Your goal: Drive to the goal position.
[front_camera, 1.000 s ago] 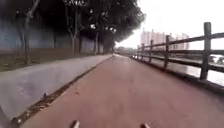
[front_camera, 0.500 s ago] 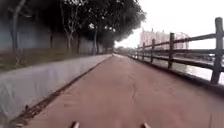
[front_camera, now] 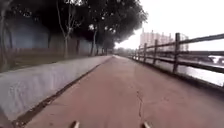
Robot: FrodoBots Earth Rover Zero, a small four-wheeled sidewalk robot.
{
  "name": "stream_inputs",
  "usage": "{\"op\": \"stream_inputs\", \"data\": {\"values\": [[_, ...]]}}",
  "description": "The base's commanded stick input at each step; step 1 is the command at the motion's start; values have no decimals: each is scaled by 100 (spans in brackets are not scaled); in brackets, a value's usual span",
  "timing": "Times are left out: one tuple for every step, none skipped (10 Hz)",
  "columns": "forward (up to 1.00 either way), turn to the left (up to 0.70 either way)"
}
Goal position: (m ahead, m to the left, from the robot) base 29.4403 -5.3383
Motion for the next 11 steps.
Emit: {"op": "stream_inputs", "data": {"values": [[70, 0], [70, 0], [70, 0], [70, 0], [70, 0], [70, 0], [70, 0], [70, 0], [70, 0], [70, 0], [70, 0]]}}
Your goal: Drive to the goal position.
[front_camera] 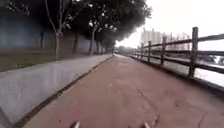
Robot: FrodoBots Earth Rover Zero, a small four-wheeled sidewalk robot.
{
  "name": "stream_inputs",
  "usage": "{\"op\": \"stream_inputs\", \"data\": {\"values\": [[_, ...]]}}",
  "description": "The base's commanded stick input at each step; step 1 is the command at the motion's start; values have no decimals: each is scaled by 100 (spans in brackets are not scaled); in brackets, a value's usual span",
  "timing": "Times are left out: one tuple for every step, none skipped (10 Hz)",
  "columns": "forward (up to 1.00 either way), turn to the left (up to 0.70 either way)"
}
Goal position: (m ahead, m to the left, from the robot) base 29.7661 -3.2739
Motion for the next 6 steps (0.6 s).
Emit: {"op": "stream_inputs", "data": {"values": [[70, 0], [70, -7], [70, -27], [70, -16], [70, 0], [70, 0]]}}
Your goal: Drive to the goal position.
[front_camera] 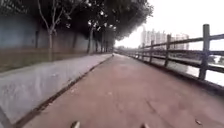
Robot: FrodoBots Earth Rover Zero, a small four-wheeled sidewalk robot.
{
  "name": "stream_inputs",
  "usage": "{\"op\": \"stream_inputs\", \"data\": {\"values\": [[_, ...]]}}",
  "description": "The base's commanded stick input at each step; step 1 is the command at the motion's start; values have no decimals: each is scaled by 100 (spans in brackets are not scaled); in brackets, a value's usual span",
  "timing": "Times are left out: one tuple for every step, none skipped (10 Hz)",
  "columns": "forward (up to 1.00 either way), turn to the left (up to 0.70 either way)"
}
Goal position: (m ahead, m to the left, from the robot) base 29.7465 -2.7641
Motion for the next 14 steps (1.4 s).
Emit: {"op": "stream_inputs", "data": {"values": [[70, 0], [70, 0], [70, 0], [70, 0], [70, 0], [70, 0], [70, 0], [70, -24], [70, -27], [70, -27], [70, -27], [70, -10], [70, 0], [70, 0]]}}
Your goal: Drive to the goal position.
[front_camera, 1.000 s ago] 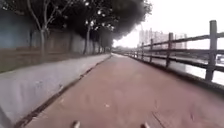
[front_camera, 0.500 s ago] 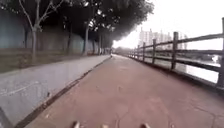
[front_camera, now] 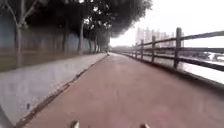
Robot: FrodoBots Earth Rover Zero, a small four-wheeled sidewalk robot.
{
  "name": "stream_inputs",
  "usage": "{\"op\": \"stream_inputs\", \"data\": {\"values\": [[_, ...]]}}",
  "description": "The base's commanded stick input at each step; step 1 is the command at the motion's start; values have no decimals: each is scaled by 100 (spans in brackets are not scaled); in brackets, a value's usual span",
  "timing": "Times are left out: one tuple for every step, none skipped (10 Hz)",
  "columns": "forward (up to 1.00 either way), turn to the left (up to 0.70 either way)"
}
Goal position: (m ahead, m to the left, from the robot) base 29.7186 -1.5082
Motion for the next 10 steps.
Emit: {"op": "stream_inputs", "data": {"values": [[70, 0], [70, 0], [70, 0], [70, 0], [70, 0], [70, 0], [70, 0], [70, 0], [70, 0], [70, 0]]}}
